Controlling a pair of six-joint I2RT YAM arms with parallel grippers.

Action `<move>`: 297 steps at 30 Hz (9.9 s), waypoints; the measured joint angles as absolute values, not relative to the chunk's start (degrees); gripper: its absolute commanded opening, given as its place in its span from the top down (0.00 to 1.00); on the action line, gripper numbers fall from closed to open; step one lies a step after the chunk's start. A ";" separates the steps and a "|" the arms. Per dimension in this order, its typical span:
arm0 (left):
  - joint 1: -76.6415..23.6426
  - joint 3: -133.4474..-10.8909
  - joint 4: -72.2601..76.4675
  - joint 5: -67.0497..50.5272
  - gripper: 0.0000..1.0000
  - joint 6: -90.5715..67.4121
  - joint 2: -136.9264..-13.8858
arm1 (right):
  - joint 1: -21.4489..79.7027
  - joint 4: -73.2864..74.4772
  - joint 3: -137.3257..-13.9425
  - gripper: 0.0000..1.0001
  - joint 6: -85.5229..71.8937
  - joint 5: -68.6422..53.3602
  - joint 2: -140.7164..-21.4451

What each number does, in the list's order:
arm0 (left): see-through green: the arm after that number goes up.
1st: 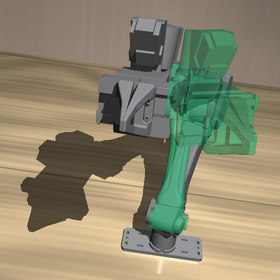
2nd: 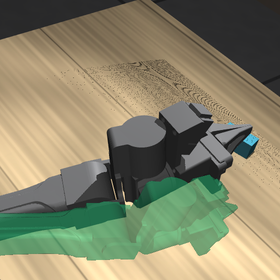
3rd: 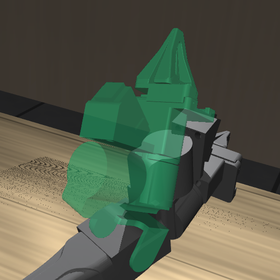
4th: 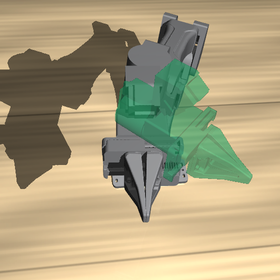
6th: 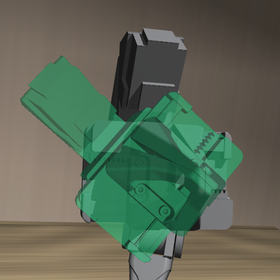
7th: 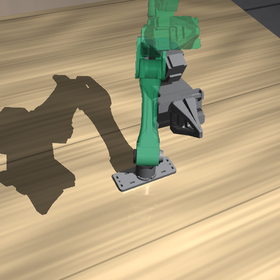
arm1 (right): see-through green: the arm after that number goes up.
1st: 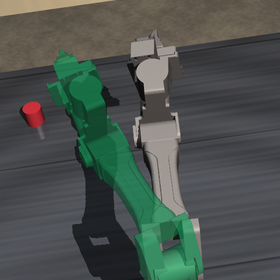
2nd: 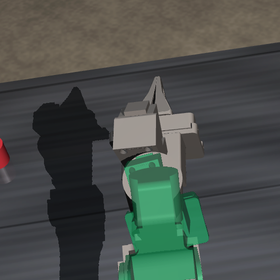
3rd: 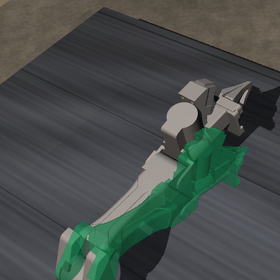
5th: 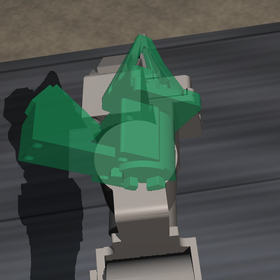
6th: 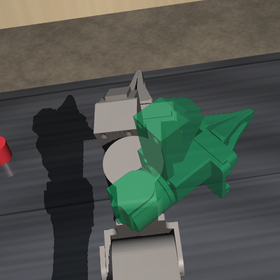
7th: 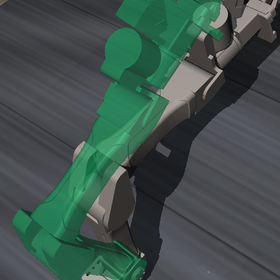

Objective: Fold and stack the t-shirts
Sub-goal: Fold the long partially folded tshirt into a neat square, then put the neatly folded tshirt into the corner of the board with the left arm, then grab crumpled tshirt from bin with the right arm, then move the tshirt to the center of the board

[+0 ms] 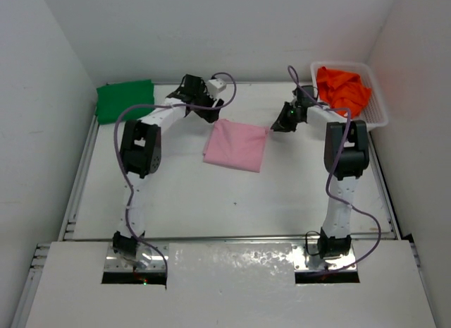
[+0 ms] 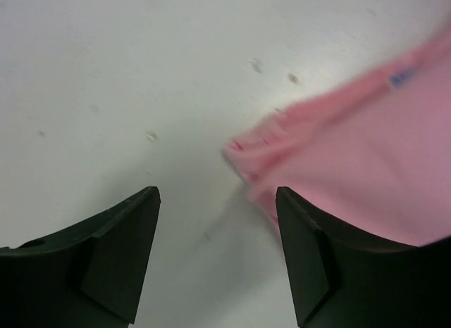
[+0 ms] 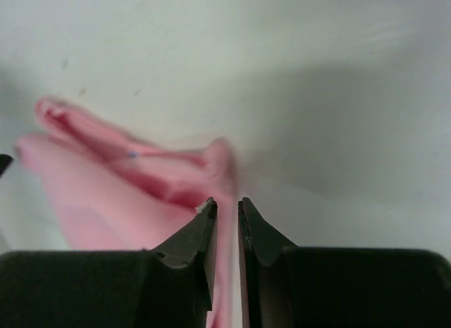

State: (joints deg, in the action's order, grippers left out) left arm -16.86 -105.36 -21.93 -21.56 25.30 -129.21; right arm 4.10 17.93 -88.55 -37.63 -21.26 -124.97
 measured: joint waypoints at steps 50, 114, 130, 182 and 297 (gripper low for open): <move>-19.09 -95.88 -17.45 -13.87 0.44 0.34 -126.41 | 4.69 8.25 -94.19 0.62 -31.22 -11.70 -129.47; -10.46 -102.61 -30.46 -2.59 1.00 11.46 -120.86 | 9.19 19.99 -75.11 0.36 -24.91 -15.62 -106.37; -3.81 -127.28 -34.28 11.14 1.00 18.98 -131.35 | 9.23 22.15 -75.11 0.36 -23.59 -13.67 -106.37; 15.90 -135.13 -20.58 22.35 0.39 21.71 -147.39 | 9.23 30.22 -82.08 0.35 -20.71 -12.05 -106.94; 11.55 -87.55 -50.37 -23.49 0.46 23.16 -78.85 | 15.33 -6.81 -61.25 0.29 -40.66 -24.64 -65.01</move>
